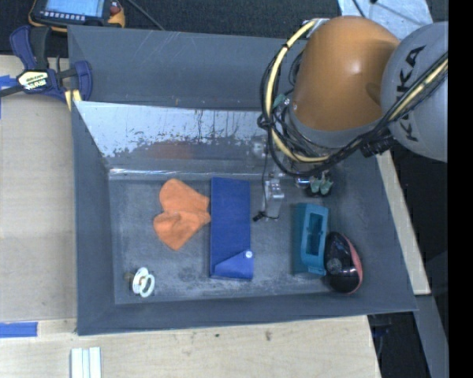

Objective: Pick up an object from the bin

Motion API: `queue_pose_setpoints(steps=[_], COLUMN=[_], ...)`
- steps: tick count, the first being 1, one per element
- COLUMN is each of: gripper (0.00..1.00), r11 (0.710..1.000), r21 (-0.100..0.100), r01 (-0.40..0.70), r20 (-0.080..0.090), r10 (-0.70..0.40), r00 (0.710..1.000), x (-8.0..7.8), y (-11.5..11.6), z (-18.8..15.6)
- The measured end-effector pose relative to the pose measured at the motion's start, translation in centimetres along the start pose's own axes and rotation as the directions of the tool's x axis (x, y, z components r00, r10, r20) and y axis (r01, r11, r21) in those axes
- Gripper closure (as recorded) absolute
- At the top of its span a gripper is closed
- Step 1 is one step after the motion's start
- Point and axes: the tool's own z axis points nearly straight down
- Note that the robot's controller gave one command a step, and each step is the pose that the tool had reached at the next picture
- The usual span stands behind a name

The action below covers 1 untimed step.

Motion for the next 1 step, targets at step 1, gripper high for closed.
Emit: queue_pose_setpoints(steps=[1], gripper=[0.00], r11=[1.000], r21=[0.000], r01=[-0.001], r20=[0.009], r10=[0.001], r00=[1.000], x=[-0.13], y=[-0.02], z=[-0.51])
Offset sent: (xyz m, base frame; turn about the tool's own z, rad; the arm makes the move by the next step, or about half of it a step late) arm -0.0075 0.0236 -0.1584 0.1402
